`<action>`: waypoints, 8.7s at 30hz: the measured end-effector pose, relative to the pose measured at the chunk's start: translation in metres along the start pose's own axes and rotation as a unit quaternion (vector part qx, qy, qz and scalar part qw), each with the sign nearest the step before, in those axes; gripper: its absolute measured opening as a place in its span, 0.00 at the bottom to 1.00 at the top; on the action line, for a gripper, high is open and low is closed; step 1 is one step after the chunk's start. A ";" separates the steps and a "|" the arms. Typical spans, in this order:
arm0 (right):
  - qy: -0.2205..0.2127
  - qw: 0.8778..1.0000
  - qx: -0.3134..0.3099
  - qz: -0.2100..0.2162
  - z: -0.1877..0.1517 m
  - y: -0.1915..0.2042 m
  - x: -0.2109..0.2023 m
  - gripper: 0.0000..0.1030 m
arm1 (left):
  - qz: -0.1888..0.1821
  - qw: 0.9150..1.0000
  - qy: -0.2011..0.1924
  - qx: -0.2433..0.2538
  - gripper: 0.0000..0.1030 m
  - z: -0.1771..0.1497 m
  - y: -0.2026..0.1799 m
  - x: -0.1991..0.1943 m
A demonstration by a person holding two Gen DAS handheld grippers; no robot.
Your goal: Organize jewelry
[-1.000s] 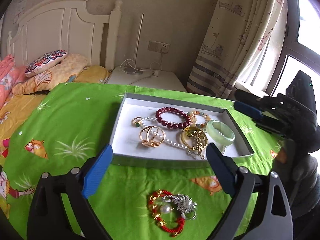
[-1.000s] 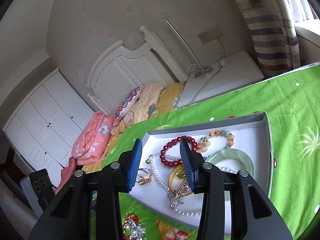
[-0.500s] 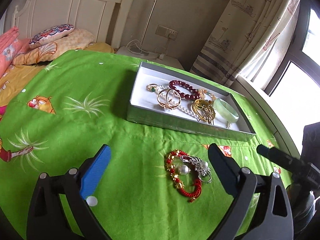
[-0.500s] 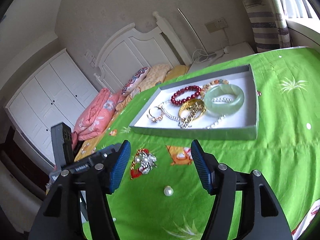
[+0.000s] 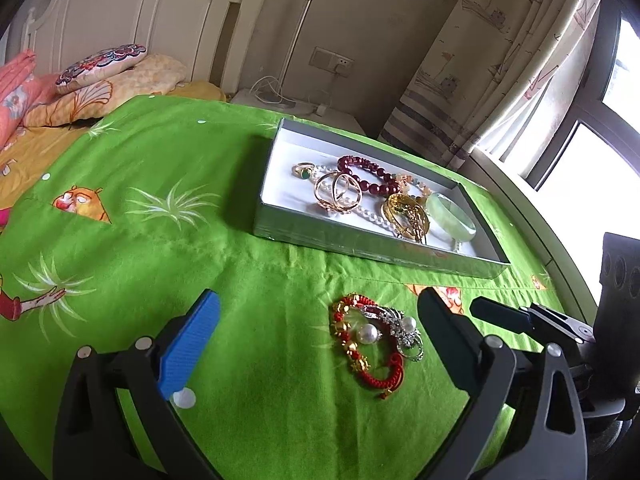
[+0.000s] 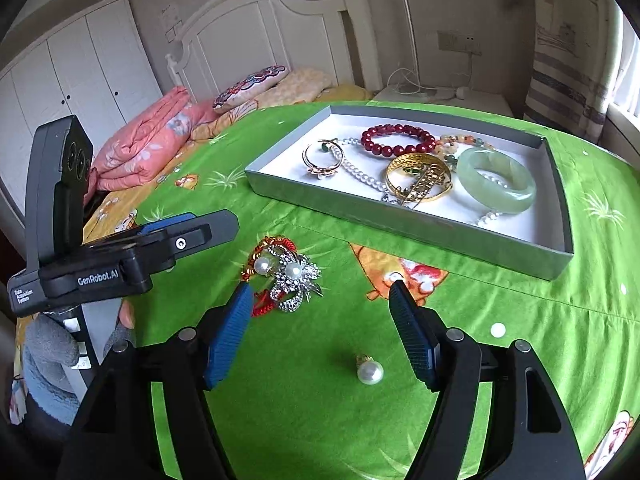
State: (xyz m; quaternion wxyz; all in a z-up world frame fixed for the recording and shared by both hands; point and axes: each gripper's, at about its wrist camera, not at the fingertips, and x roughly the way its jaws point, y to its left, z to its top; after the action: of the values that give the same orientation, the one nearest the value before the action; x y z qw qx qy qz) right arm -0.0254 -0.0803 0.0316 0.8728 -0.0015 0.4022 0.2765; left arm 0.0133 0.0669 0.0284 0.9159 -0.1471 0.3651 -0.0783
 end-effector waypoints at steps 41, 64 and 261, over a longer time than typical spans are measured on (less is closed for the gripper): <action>-0.054 0.998 0.035 0.003 0.000 -0.003 -0.003 0.09 | 0.002 1.000 0.007 0.025 0.96 -0.004 -0.009 0.001; -0.115 0.989 0.087 -0.003 -0.020 -0.053 -0.063 0.09 | -0.006 1.000 0.028 0.004 0.96 -0.004 0.001 0.009; -0.021 0.999 0.009 -0.048 -0.041 -0.031 -0.042 0.74 | 0.159 0.981 -0.003 0.108 0.97 -0.012 -0.057 0.020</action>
State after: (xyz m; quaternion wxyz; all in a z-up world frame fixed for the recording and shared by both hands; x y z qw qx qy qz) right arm -0.0608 -0.1363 0.0262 0.8933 -0.0075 0.3858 0.2302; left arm 0.0173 0.0057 0.0257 0.9283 0.0122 0.3704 0.0295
